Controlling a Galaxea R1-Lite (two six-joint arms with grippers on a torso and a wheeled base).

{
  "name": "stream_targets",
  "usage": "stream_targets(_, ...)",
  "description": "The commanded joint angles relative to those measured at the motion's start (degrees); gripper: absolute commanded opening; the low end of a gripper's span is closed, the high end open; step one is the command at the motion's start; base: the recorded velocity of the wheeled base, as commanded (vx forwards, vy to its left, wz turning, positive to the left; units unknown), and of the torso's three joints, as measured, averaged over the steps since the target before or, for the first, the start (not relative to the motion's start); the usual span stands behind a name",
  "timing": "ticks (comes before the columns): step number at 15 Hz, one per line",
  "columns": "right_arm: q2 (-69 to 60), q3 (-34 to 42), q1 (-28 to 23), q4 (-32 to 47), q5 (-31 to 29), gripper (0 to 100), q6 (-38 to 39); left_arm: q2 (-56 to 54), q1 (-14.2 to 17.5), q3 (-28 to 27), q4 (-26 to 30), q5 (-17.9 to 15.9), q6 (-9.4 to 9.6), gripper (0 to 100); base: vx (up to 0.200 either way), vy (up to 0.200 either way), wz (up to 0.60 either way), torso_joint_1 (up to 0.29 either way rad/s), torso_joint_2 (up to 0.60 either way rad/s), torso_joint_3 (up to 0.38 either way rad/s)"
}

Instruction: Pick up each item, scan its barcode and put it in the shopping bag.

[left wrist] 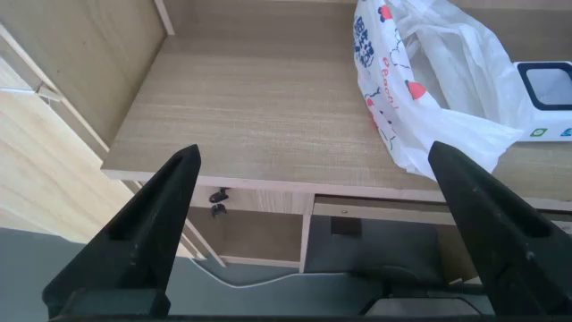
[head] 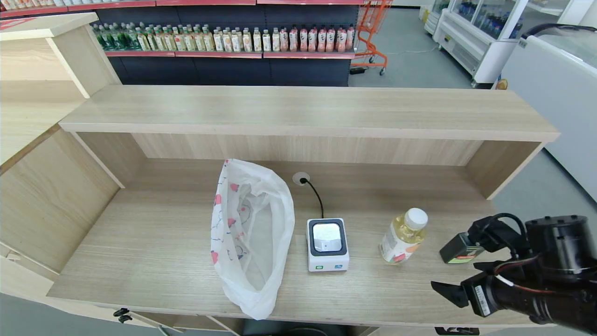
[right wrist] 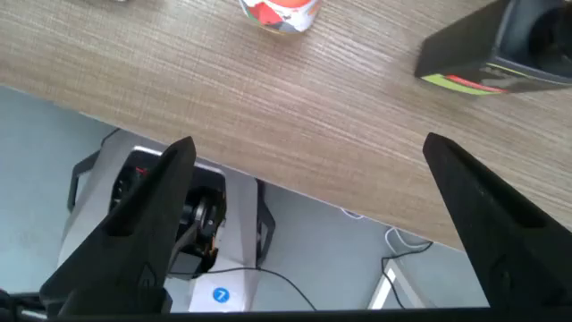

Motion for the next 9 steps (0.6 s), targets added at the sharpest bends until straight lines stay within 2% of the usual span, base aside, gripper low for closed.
stream_targets(1,9.6,0.12,6.22,-6.03,-5.95,100,3.94,-0.02,0.0,-0.04,-0.01,0.04,0.0,100,0.0,0.0,0.0,0.0,0.0,0.0)
stream_targets(2,12.5,-0.32,8.06,-9.37,-9.99,100,6.49,-0.02,0.0,-0.04,-0.01,0.04,0.0,100,0.0,0.0,0.0,0.0,0.0,0.0)
stream_targets(3,13.82,-0.58,8.59,-10.95,-11.4,100,7.19,-0.02,0.0,-0.04,-0.01,0.04,0.0,100,0.0,0.0,0.0,0.0,0.0,0.0)
stream_targets(4,17.34,-0.93,9.21,-16.14,-14.3,100,7.98,-0.02,0.0,-0.04,-0.01,0.04,0.0,100,0.0,0.0,0.0,0.0,0.0,0.0)
stream_targets(5,17.86,-0.93,9.21,-17.11,-14.47,100,7.98,-0.02,0.0,-0.04,-0.01,0.04,0.0,100,0.0,0.0,0.0,0.0,0.0,0.0)
stream_targets(8,23.31,-2.08,9.21,-27.92,-14.56,100,7.9,-0.02,0.0,-0.04,-0.01,0.04,0.0,100,0.0,0.0,0.0,0.0,0.0,0.0)
stream_targets(9,24.46,-2.43,9.21,-29.41,-14.47,100,7.9,-0.02,0.0,-0.04,-0.01,0.04,0.0,100,0.0,0.0,0.0,0.0,0.0,0.0)
